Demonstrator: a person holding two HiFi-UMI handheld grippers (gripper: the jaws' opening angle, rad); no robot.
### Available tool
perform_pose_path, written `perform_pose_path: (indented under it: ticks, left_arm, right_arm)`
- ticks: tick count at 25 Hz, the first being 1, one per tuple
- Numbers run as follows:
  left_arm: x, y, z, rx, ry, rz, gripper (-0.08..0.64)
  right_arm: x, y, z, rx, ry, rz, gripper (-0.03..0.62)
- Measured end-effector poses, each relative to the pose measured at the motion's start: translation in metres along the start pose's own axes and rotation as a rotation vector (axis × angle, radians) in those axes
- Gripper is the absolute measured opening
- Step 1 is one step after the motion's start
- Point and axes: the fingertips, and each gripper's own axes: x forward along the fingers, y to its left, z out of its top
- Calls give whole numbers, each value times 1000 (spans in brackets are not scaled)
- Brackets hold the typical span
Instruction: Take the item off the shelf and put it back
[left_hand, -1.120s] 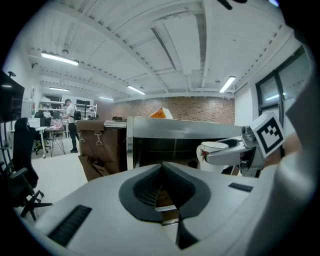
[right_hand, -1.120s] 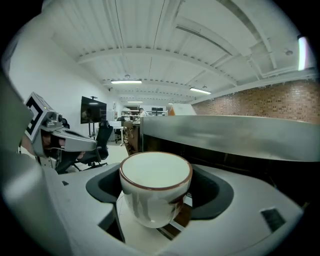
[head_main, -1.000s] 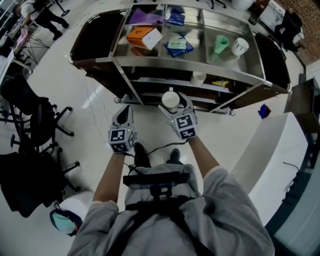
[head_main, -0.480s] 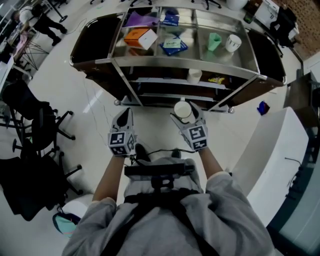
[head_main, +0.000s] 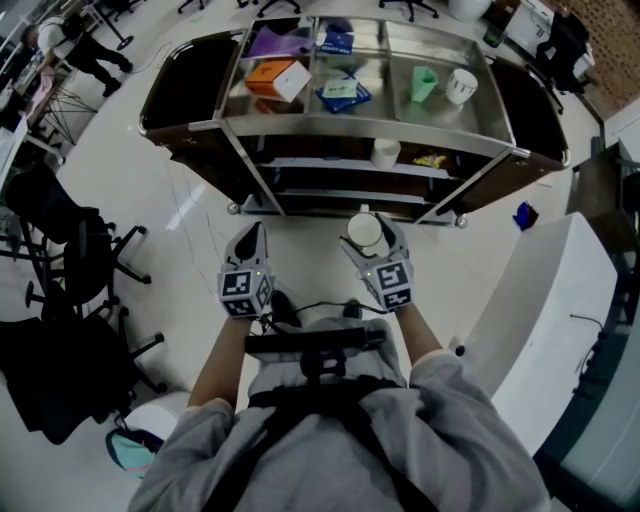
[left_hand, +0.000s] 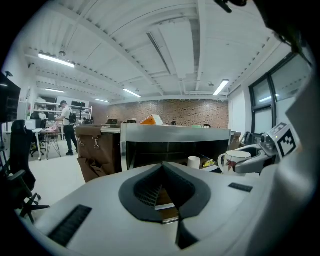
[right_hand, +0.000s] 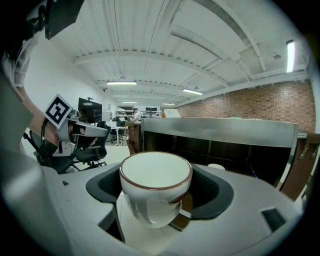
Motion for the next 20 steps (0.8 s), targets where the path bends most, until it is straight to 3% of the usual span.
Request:
perform_pose_path:
  ticks: [11,20]
  left_arm:
    - [-3,-1,-3,1,-3,-9,6]
    - [4,16,-5,17,14,16,6]
  right_arm:
    - [6,0,-4,6,6,4,402]
    - [49,12,0,8,9,46,402]
